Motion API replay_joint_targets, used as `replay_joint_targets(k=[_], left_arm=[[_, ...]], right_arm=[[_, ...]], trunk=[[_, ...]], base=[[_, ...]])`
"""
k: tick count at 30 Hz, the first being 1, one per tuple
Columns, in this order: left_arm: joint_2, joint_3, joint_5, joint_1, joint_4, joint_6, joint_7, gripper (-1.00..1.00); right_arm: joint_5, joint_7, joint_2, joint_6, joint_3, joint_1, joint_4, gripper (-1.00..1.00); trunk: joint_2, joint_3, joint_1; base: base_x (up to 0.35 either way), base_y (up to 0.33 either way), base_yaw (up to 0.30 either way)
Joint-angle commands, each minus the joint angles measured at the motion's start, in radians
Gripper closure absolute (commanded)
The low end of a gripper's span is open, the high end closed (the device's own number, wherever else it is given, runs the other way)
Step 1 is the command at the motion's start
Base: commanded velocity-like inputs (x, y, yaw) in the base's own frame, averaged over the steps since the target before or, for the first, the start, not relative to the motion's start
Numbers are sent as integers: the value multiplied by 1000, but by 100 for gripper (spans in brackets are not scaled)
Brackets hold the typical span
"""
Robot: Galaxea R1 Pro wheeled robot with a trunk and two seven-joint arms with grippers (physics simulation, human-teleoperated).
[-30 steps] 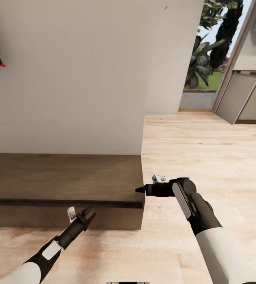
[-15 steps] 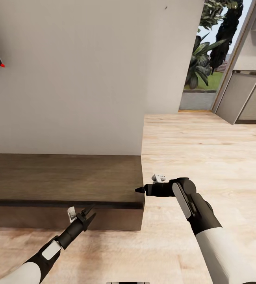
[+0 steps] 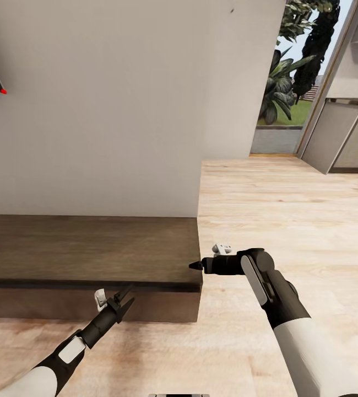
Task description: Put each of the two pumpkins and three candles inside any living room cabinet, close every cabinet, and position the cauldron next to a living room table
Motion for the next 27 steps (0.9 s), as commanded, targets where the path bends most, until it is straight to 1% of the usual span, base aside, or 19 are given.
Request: replay_joint_targets(k=[1,6,18,27], left_arm=[[0,6,-2,0,0,10,-3,-100],[0,7,-2,0,1,10,-2,-100],[1,7,-1,0,0,10,-5,-100],[1,6,-1,0,1,10,-4,-100]], right_arm=[[4,5,0,4,-1,-1,0,-100],[4,5,0,4,-1,-1,0,-100],[4,5,0,4,-1,-1,0,-100],[4,5,0,4,-1,-1,0,-100]], trunk=[[0,-1,0],[0,-1,0],[-3,-47,5],[-3,-47,5]], base=[[0,0,0],[0,0,0],[0,0,0],[0,0,0]])
